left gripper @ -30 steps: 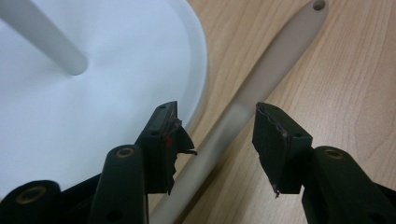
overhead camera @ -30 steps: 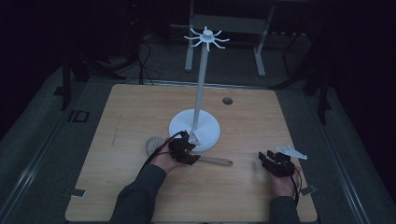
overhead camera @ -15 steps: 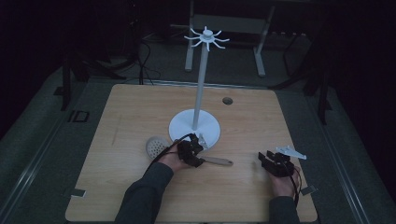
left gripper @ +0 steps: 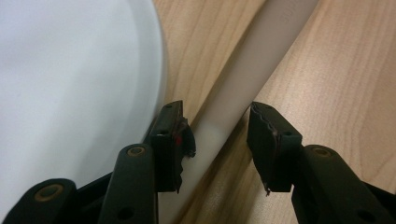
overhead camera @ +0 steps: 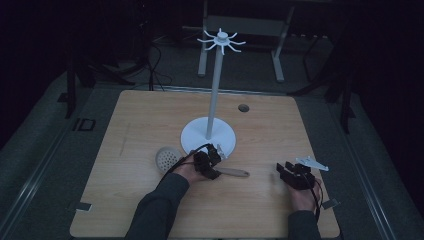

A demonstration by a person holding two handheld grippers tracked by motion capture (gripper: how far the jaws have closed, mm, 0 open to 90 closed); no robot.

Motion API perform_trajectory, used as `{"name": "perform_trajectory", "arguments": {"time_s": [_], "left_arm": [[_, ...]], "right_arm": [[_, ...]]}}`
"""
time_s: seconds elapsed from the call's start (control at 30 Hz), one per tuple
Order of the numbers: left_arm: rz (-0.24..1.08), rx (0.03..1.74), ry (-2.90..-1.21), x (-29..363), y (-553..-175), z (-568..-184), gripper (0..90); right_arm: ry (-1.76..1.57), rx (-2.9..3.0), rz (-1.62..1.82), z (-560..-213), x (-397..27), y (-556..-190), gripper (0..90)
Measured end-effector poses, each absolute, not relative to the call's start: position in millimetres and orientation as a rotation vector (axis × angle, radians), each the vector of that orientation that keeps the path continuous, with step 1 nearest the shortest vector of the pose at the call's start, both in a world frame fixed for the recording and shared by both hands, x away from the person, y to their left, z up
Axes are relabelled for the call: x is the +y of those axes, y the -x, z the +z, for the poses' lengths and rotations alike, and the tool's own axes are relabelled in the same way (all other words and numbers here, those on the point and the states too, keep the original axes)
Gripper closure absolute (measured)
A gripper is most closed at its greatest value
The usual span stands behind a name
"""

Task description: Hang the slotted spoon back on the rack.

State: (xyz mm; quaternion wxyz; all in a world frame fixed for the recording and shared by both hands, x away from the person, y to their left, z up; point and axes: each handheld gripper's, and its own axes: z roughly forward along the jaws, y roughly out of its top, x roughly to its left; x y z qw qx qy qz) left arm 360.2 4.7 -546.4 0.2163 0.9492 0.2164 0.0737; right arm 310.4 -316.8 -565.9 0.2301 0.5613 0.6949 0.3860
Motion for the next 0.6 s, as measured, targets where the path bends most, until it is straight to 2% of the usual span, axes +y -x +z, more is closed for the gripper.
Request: {"name": "perform_trajectory", "arguments": {"time_s": [0.43,0.6], "left_arm": [[0.144,0.65,-2.645,-0.9,-359.9,-541.5,65.9],[0.135,0.629,-2.651,-0.6,-361.9,-542.1,66.4]], "right_arm": [[-1.545,1.919,1.057,-566.7,-315.5,-310.9,56.8],[-1.541,1.924,1.056,-567.1,-314.8,-311.0,56.7]]}}
